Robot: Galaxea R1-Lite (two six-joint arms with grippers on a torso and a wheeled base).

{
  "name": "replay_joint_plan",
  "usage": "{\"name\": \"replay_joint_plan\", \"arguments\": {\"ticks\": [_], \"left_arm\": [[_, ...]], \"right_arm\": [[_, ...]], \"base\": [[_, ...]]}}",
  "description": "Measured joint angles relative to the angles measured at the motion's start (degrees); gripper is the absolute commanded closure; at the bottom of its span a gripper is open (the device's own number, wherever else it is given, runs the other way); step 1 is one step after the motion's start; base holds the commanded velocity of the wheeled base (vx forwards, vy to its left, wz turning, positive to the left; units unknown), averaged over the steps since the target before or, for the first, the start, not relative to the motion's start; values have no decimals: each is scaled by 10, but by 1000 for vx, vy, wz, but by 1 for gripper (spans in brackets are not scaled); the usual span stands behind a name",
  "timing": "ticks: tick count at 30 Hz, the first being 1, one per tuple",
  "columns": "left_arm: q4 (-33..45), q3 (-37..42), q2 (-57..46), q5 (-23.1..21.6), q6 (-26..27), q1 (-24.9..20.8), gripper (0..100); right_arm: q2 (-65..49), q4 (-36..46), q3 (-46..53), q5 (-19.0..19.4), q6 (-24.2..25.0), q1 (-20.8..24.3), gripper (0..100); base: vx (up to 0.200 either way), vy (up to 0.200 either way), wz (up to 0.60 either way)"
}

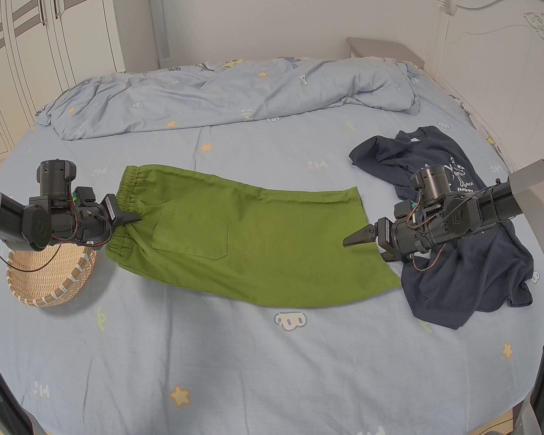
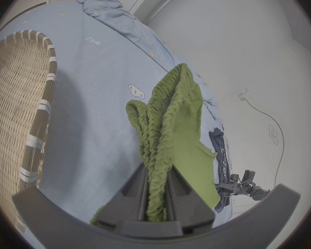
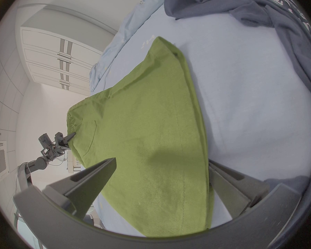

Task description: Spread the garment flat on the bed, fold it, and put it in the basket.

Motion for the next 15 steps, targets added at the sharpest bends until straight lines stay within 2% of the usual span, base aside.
{"name": "replay_joint_plan", "arguments": {"ticks": [7,8,15], "left_arm": [[0,0,0,0,0,0,100],[0,0,0,0,0,0,100],[0,0,-1,0,0,1,100]], "right_arm": [[4,0,-1,1,0,1,0],[5,0,-1,1,1,1,100],[9,0,-3,0,1,-4,100]], "base": [[0,0,0],[0,0,0],[0,0,0]]}}
